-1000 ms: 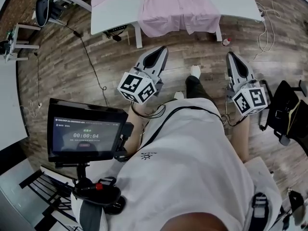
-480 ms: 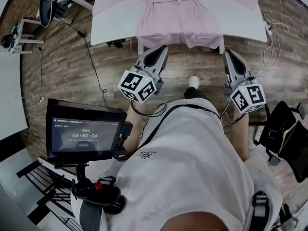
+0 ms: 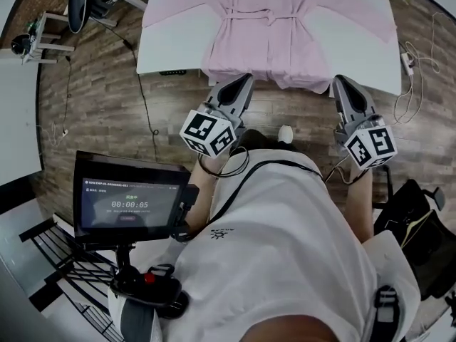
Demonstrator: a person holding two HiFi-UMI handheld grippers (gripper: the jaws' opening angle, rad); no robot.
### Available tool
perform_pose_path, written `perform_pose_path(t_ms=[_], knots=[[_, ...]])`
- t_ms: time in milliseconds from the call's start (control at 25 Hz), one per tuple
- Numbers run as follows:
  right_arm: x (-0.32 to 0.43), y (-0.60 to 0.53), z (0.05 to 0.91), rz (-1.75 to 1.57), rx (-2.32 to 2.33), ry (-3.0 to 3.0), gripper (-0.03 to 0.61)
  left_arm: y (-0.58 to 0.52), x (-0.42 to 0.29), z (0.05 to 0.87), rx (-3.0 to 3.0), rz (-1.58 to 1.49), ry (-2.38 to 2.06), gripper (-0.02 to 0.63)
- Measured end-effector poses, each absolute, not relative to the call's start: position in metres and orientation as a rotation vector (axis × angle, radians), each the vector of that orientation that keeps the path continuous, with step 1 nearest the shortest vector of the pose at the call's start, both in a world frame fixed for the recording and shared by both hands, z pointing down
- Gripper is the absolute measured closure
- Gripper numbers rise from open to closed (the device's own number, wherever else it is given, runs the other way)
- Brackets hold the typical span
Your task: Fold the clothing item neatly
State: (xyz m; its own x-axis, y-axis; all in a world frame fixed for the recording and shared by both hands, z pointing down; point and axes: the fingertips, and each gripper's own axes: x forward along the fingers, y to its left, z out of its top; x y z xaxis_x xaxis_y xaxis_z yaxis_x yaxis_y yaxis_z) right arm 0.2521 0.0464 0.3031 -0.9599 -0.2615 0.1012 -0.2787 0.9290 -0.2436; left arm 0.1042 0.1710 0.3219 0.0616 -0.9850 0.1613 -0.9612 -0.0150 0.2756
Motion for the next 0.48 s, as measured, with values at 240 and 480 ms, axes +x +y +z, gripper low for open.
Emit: perform_pose_path(t_ms=[240, 480], knots=[[0.231, 0.025, 0.319, 0.442, 0.392, -3.007, 0.574, 0.149, 0.089, 0.332, 2.022, -0.078, -1.959, 0.611], [0.198, -0.003, 0.331, 0.471, 0.453, -2.985, 0.574, 0.115, 0.048, 0.347, 2.018, -0.094, -1.913, 0.611]])
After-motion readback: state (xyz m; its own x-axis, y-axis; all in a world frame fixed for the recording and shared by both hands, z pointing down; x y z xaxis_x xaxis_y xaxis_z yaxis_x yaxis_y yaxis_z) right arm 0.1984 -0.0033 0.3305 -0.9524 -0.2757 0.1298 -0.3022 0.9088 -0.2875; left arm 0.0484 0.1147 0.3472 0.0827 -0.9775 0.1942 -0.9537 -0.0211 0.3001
